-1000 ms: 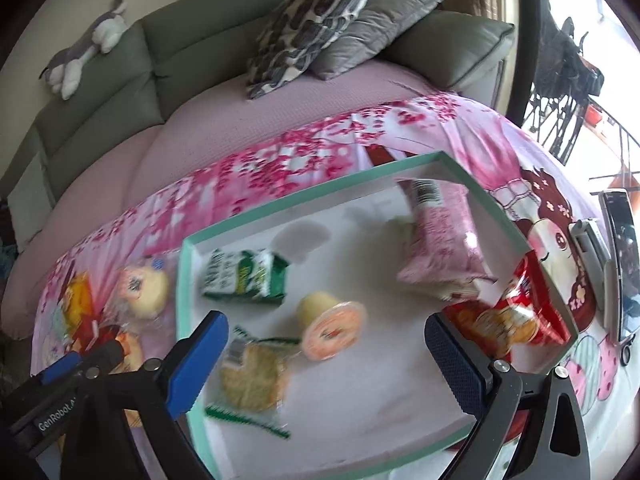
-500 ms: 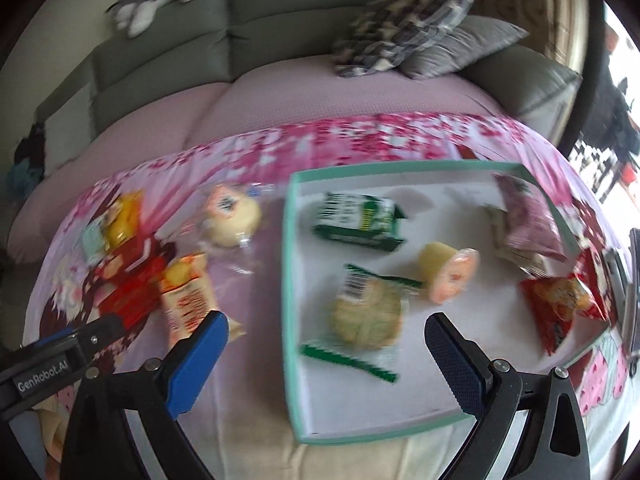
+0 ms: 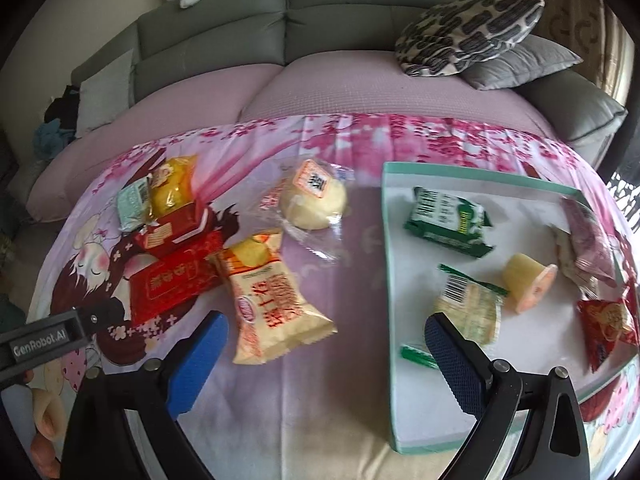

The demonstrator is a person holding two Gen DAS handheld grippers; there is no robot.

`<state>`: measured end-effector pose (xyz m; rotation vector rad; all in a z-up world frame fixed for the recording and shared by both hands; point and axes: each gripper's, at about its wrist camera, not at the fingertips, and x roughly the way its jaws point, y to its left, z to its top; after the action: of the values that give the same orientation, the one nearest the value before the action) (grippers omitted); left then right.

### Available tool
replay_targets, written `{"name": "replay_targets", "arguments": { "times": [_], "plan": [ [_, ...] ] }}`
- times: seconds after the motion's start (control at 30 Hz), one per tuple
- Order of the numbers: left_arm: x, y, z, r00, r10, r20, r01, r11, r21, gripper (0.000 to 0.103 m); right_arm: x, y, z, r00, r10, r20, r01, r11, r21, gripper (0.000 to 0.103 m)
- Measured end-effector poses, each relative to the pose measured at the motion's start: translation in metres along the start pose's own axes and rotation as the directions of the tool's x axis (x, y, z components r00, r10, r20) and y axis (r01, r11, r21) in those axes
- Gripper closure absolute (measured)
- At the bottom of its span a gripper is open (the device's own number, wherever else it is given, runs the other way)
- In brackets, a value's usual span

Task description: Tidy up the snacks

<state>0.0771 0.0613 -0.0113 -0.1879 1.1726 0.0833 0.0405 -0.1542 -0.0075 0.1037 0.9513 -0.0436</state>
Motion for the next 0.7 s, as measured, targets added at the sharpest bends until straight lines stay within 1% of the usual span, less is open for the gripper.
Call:
{"name": "replay_targets", "arguments": {
  "times": [0.07, 0.23, 0.43, 0.5, 0.57, 0.63, 0.7],
  "plan": [
    [0.003, 0.007, 0.003, 1.000, 0.007, -0.003, -0.007, 1.000, -0.015, 0.020, 0.006, 0.005, 0.004, 0.999, 0.041, -0.009, -0.041, 0.999, -0.003, 0.003],
    [0.017, 0.014, 0.013, 0.999, 0.024, -0.025, -0.024, 1.000, -0.015, 0.020, 0.022, 0.014, 0.012, 0.996, 0.087, -0.027, -0.088, 0.996, -0.020, 0.003],
    [0.025, 0.002, 0.028, 1.000, 0.010, -0.010, -0.009, 1.000, 0.022, 0.020, 0.040, 0.020, 0.014, 0.993, 0.103, -0.057, -0.105, 0.994, -0.036, 0.003],
    [0.026, -0.004, 0.033, 1.000, 0.002, 0.008, -0.002, 0.999, 0.038, 0.020, 0.044, 0.019, 0.014, 0.993, 0.097, -0.064, -0.099, 0.994, -0.034, 0.003],
    [0.028, -0.011, 0.036, 1.000, -0.008, 0.024, 0.007, 0.998, 0.058, 0.020, 0.050, 0.016, 0.015, 0.994, 0.085, -0.065, -0.087, 0.996, -0.027, 0.006],
    [0.032, -0.017, 0.038, 0.999, -0.023, 0.027, 0.020, 0.997, 0.078, 0.020, 0.055, 0.013, 0.015, 0.993, 0.088, -0.079, -0.089, 0.996, -0.011, 0.015],
    [0.036, -0.022, 0.038, 0.999, -0.032, 0.022, 0.029, 0.995, 0.098, 0.020, 0.058, 0.010, 0.014, 0.991, 0.097, -0.089, -0.097, 0.995, 0.003, 0.016]
  ]
}}
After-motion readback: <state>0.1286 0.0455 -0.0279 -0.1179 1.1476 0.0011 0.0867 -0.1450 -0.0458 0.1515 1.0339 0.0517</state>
